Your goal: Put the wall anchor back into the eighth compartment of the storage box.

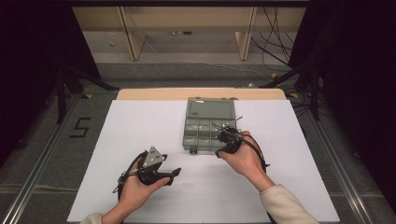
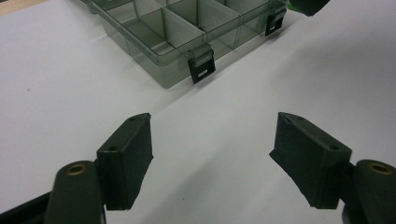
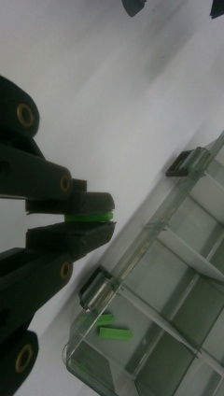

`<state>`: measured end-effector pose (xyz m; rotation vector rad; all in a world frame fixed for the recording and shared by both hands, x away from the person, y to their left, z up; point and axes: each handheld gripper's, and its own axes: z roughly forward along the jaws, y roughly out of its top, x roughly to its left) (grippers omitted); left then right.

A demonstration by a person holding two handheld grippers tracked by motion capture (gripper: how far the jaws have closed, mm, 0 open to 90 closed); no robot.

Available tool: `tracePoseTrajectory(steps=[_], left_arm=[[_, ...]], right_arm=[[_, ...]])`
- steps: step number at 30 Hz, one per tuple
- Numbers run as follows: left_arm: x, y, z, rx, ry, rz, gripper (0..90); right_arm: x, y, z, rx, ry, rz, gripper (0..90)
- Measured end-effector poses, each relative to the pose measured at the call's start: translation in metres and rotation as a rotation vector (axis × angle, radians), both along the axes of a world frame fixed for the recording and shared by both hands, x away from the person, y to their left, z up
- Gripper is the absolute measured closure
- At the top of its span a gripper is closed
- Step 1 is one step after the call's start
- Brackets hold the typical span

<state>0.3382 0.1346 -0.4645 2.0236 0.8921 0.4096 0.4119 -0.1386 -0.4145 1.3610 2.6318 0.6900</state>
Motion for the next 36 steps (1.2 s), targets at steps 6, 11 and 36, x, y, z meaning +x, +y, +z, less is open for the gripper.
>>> tracePoseTrajectory(steps=[6,11,36], left_arm=[[0.0,0.0,0.0,0.001,0.001,-0.001,27.9],[0.0,0.0,-0.001,0.006,0.015,-0.007,27.9],[0.001,-0.001,-0.001,-0.005,0.005,-0.001,28.0]], right_arm=[[0.002,-0.002,0.003,0.017,-0.008,-0.022,84.8],[0.004,-0.005,0.004,0.021,-0.017,-0.025,84.8],[0.017,-0.023,0.013,0.066,-0.06,-0.11,84.8]])
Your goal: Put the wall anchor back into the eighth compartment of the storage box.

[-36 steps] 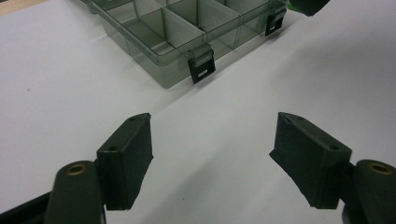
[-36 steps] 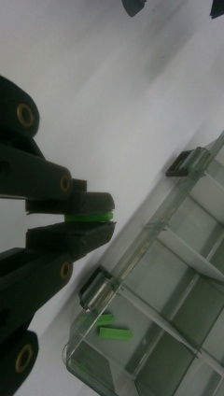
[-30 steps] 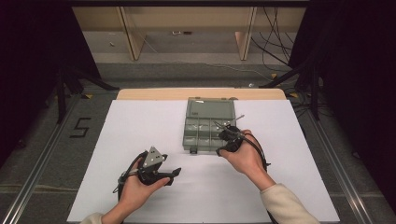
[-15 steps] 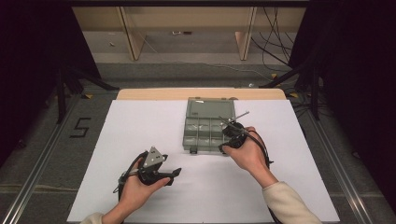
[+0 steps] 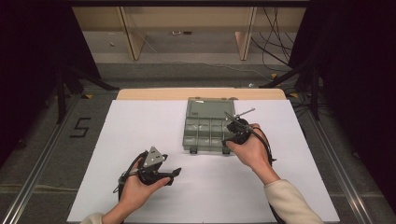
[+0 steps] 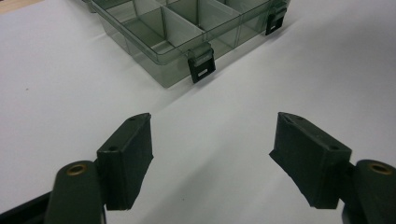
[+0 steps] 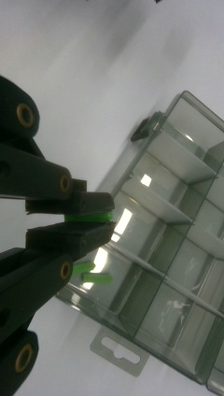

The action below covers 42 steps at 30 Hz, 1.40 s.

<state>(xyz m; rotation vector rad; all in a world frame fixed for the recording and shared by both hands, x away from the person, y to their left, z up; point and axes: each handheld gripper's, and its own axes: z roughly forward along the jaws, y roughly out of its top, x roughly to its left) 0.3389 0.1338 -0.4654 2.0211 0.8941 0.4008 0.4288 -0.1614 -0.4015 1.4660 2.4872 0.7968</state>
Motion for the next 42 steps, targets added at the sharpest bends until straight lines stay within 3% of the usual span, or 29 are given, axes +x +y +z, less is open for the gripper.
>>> tracePoseTrajectory(steps=[7,12,15,18,19,26,33,35,37,42], left_arm=[[0.0,0.0,0.0,0.006,-0.002,0.001,28.0],[0.0,0.0,0.0,0.005,-0.002,0.002,28.0],[0.0,0.0,0.0,0.005,-0.002,0.002,28.0],[0.0,0.0,0.0,0.006,-0.001,0.003,27.9],[0.0,0.0,0.0,0.006,-0.001,0.003,28.0],[0.0,0.0,-0.001,-0.004,0.009,0.012,27.9],[-0.001,-0.001,-0.001,-0.005,0.009,0.012,27.9],[0.0,0.0,-0.001,-0.004,0.008,0.012,27.9],[0.0,0.0,-0.001,-0.004,0.01,0.012,28.0],[-0.001,-0.001,-0.001,-0.007,0.011,0.012,28.0]], right_arm=[[0.006,-0.003,0.0,-0.011,0.003,-0.021,84.8],[0.011,-0.007,-0.001,-0.019,-0.022,-0.008,84.8],[0.013,-0.006,-0.002,-0.02,-0.005,-0.047,84.8],[0.016,-0.01,-0.004,-0.028,-0.022,-0.023,84.8],[0.017,-0.009,-0.004,-0.031,-0.006,-0.048,84.8],[0.023,-0.014,-0.008,-0.039,-0.011,-0.065,84.7],[0.027,-0.016,-0.011,-0.043,-0.016,-0.069,84.7],[0.029,-0.017,-0.013,-0.045,-0.038,-0.048,84.7],[0.029,-0.016,-0.013,-0.046,-0.016,-0.074,84.7],[0.03,-0.018,-0.016,-0.048,-0.035,-0.053,84.7]])
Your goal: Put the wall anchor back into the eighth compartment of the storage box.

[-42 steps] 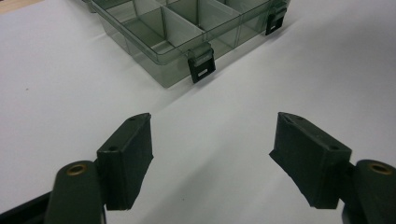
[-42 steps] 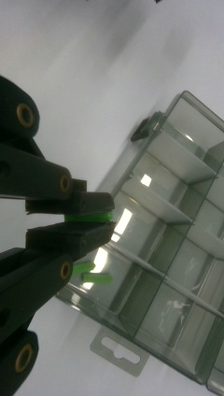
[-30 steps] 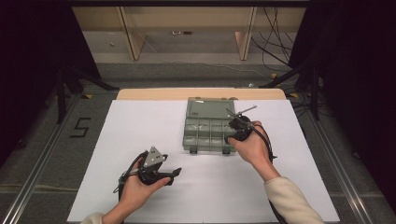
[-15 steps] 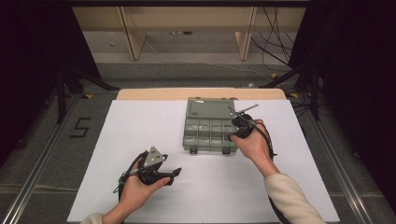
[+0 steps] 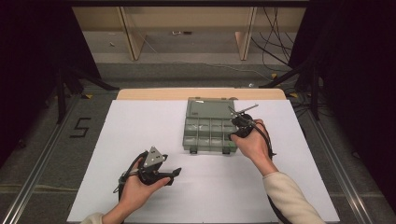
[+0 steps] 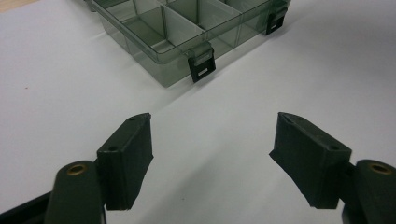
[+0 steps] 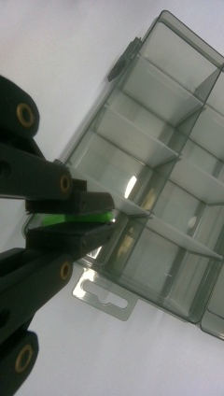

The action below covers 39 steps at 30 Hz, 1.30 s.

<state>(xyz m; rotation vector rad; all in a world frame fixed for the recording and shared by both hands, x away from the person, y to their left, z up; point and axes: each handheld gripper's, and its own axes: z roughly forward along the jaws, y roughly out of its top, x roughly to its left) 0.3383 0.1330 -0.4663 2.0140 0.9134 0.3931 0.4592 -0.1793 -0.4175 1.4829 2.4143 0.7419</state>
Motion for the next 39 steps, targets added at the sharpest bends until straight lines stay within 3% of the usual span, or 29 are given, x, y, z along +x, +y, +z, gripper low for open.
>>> tracePoseTrajectory(steps=[2,5,6,10,13,19,24,26,32,35,39], left_arm=[[0.0,0.0,0.0,0.0,0.0,0.0,28.0],[0.0,0.0,0.0,0.002,-0.001,0.0,28.0],[0.0,0.0,0.0,0.002,-0.002,-0.001,28.0],[0.0,0.0,0.0,0.003,-0.002,-0.001,28.0],[0.0,0.0,0.0,0.002,-0.002,-0.001,28.0],[0.0,0.0,0.0,0.004,-0.002,-0.001,28.0],[0.0,0.0,0.0,0.003,-0.001,-0.001,28.0],[0.001,0.001,0.0,0.012,-0.011,-0.011,28.0],[0.001,0.001,0.001,0.0,-0.004,-0.011,28.0],[0.002,0.003,0.001,0.016,-0.006,-0.02,28.0],[0.002,0.001,0.001,-0.004,0.005,-0.005,28.0]], right_arm=[[-0.001,0.002,0.0,0.004,0.014,-0.022,84.7],[-0.001,0.002,-0.001,-0.007,0.013,-0.01,84.7],[-0.002,0.004,-0.001,0.003,0.026,-0.034,84.7],[0.0,0.003,-0.003,-0.01,0.006,0.001,84.7],[0.0,0.003,-0.003,-0.01,0.006,-0.003,84.4],[-0.002,0.005,-0.002,0.003,0.021,-0.042,82.2],[0.0,0.0,-0.003,-0.008,-0.006,-0.001,80.8],[0.0,0.0,-0.002,-0.003,-0.003,-0.009,79.4],[-0.002,-0.002,0.001,0.023,-0.007,-0.049,69.5],[-0.005,-0.006,0.005,0.036,-0.024,-0.045,63.5],[-0.007,-0.009,0.009,0.047,-0.041,-0.083,53.6]])
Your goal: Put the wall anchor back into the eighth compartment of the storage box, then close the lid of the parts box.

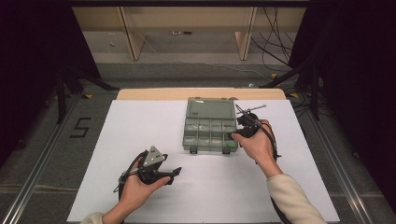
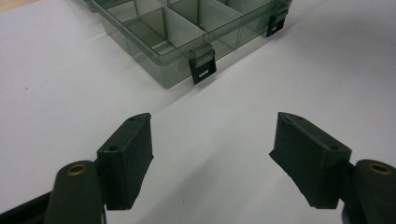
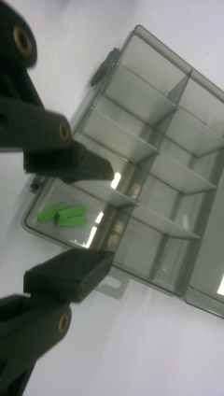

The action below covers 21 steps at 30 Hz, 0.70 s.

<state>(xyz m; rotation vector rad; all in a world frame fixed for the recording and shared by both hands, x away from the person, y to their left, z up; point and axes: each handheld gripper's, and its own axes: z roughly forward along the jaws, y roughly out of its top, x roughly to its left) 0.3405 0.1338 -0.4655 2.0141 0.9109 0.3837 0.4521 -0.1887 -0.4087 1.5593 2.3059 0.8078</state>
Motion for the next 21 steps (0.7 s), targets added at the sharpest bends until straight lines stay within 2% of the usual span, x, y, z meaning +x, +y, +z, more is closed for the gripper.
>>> tracePoseTrajectory(steps=[1,4,5,7,8,10,17,18,19,21], left_arm=[[0.001,0.0,0.0,-0.003,-0.017,-0.001,28.0],[0.001,0.002,0.001,0.013,-0.001,-0.001,28.0],[0.001,0.001,0.0,0.0,0.003,0.011,28.0],[0.002,0.001,-0.001,-0.002,-0.001,0.004,28.0],[0.002,0.001,-0.001,-0.003,0.001,0.005,28.0],[0.002,0.002,0.0,0.001,0.012,0.006,28.0],[0.002,0.003,0.0,0.004,-0.006,0.005,28.0],[0.002,0.004,0.0,0.003,0.007,-0.001,28.0],[0.001,0.003,0.0,-0.006,-0.002,0.01,28.0],[0.002,0.004,0.0,0.005,-0.011,0.006,28.0]], right_arm=[[-0.001,-0.001,0.001,0.005,-0.006,-0.008,51.2],[-0.002,-0.004,0.003,0.022,-0.027,-0.009,46.4],[-0.003,-0.004,0.004,0.026,-0.03,-0.009,46.2],[-0.003,-0.005,0.005,0.034,-0.037,-0.006,45.4],[-0.004,-0.005,0.005,0.044,-0.032,-0.017,45.5],[-0.004,-0.007,0.006,0.041,-0.051,-0.01,45.6],[-0.004,-0.009,0.011,0.051,-0.059,-0.02,46.6],[-0.004,-0.01,0.011,0.046,-0.059,-0.022,46.7],[-0.004,-0.01,0.011,0.052,-0.057,-0.022,46.7],[-0.004,-0.011,0.011,0.052,-0.063,-0.019,47.8]])
